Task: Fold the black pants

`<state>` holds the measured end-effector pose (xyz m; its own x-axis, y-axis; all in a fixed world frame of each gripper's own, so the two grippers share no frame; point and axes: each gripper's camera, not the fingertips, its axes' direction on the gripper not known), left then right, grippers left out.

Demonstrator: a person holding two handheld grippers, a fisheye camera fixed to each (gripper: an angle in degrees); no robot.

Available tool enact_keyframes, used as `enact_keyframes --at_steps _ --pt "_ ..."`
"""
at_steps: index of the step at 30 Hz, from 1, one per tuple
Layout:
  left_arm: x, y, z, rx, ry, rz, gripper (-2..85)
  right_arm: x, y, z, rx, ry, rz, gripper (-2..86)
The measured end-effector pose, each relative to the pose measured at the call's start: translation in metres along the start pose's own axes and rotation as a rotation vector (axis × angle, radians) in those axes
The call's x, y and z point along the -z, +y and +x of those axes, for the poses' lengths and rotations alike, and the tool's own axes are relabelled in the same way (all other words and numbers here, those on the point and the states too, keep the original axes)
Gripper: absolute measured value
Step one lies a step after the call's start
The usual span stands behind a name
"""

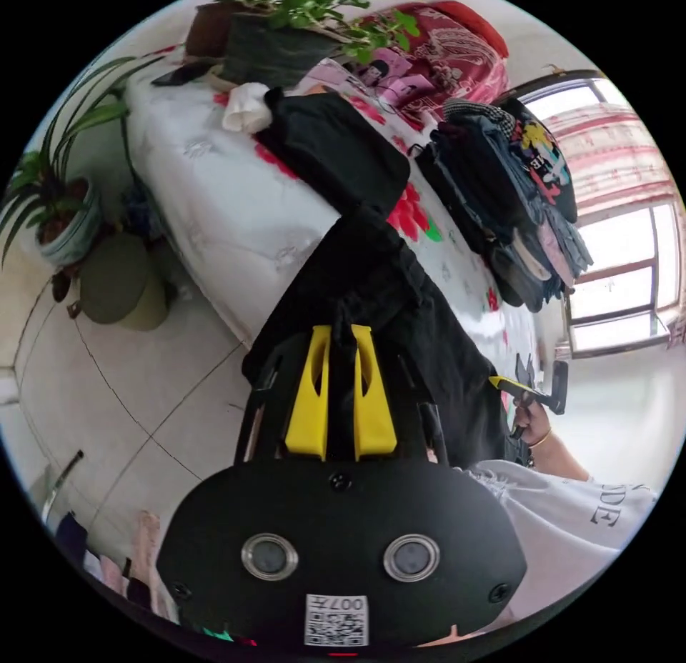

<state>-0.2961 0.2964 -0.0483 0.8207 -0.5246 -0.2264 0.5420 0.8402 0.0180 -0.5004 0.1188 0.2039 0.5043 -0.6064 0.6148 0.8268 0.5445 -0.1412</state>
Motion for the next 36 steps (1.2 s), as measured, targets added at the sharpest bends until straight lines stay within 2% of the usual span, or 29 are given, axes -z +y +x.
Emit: enact_keyframes --at_steps 2,7,11,14,16,19,21,23,27,30,33,36 --pt "-0.012 -0.024 0.008 -0.015 0.062 0.001 4.7 0.008 -0.007 0.014 -0.073 -0.005 0.062 1.0" --pt "-0.048 -0.077 0.038 -0.095 0.083 -0.059 4.9 0.011 -0.015 0.034 -0.165 -0.039 0.111 1.5" --pt "-0.013 -0.068 0.068 -0.285 0.101 -0.009 4.9 0.006 -0.011 0.034 -0.092 -0.067 0.056 2.1" --pt "0.023 -0.043 0.060 -0.316 0.131 0.020 4.9 0.010 -0.005 0.031 -0.022 -0.078 0.068 2.1" --pt "0.039 -0.027 0.038 -0.262 0.137 0.024 4.9 0.010 -0.007 0.029 0.032 -0.129 0.033 2.3" --pt "0.043 0.001 -0.010 -0.089 0.082 -0.034 5.0 0.001 -0.016 0.019 0.169 -0.210 -0.123 3.1" --pt "0.034 0.018 -0.037 0.036 0.103 -0.050 5.0 -0.005 -0.020 0.014 0.214 -0.206 -0.208 3.7" --pt "0.030 0.021 -0.041 0.070 0.127 -0.022 5.0 -0.001 -0.028 0.015 0.230 -0.196 -0.221 4.4" --pt "0.027 0.012 -0.030 -0.004 0.065 -0.050 5.2 0.025 -0.044 0.041 0.112 -0.319 -0.066 5.2" --pt "0.029 0.011 -0.030 -0.015 0.071 -0.050 5.2 0.035 -0.060 0.071 -0.055 -0.441 0.044 5.8" --pt "0.029 0.011 -0.034 0.009 0.094 -0.041 5.2 0.015 -0.085 0.084 -0.147 -0.438 -0.015 5.9" --pt "0.029 0.010 -0.035 0.017 0.109 -0.041 5.2 -0.032 -0.109 0.084 -0.193 -0.446 -0.205 5.2"
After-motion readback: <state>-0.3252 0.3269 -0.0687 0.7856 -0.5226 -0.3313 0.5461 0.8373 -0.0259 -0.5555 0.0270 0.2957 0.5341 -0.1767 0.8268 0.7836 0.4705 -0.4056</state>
